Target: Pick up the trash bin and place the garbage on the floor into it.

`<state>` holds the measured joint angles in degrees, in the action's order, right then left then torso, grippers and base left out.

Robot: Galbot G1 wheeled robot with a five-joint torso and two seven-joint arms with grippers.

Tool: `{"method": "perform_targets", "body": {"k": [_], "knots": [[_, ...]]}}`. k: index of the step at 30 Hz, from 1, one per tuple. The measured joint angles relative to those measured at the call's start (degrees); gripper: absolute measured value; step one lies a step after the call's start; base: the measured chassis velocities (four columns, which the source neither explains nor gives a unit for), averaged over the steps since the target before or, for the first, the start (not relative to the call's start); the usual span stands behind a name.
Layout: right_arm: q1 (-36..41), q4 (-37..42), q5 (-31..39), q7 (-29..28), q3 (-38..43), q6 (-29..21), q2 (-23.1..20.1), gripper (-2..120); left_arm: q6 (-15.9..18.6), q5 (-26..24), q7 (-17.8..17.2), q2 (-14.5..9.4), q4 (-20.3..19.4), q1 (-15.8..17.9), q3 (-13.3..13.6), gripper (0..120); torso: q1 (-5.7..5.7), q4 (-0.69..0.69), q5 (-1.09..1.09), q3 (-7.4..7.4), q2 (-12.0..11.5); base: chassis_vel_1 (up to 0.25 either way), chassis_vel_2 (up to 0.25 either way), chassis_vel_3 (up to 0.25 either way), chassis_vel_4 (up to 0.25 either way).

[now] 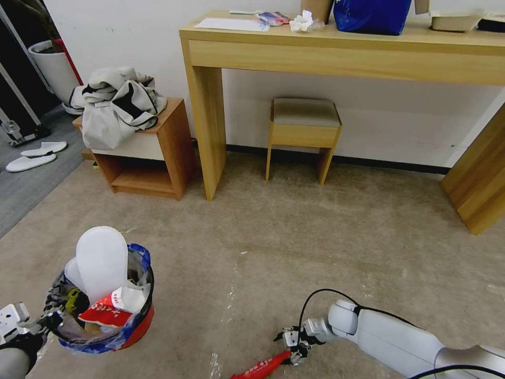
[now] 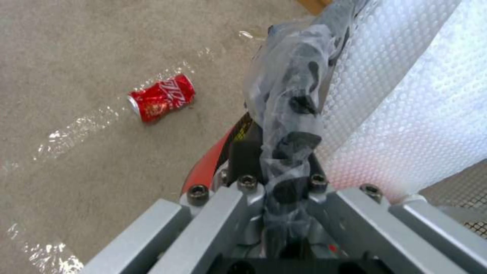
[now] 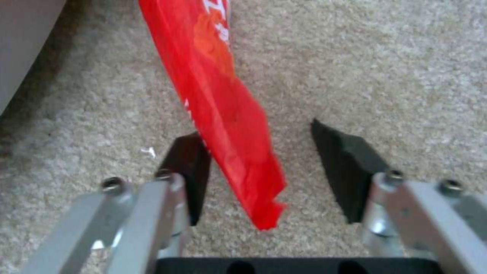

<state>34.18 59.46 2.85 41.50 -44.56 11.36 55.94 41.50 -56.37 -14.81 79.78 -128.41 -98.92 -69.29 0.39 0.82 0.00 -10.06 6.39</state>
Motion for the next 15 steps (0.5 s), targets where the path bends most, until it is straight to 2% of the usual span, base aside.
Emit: {"method": "perform_targets", "body": {"k": [4, 7, 15], "knots": [[-0.1, 0.0, 0.0, 0.0, 0.0, 0.1, 0.0, 31, 0.0, 0.0, 0.0, 0.1, 0.0, 0.0, 0.1, 0, 0.00, 0.00, 0.00, 0.00, 0.0, 0.000, 0.000, 0.000, 0.000], [-0.2, 0.0, 0.0, 0.0, 0.0, 0.1, 0.1, 23, 0.0, 0.1, 0.0, 0.1, 0.1, 0.2, 0.2, 0, 0.00, 0.00, 0.00, 0.00, 0.0, 0.000, 0.000, 0.000, 0.000], [-0.4, -0.1, 0.1, 0.0, -0.1, 0.2, 0.1, 22, 0.0, 0.1, 0.1, 0.0, 0.3, 0.4, 0.2, 0, 0.00, 0.00, 0.00, 0.00, 0.0, 0.000, 0.000, 0.000, 0.000]]}}
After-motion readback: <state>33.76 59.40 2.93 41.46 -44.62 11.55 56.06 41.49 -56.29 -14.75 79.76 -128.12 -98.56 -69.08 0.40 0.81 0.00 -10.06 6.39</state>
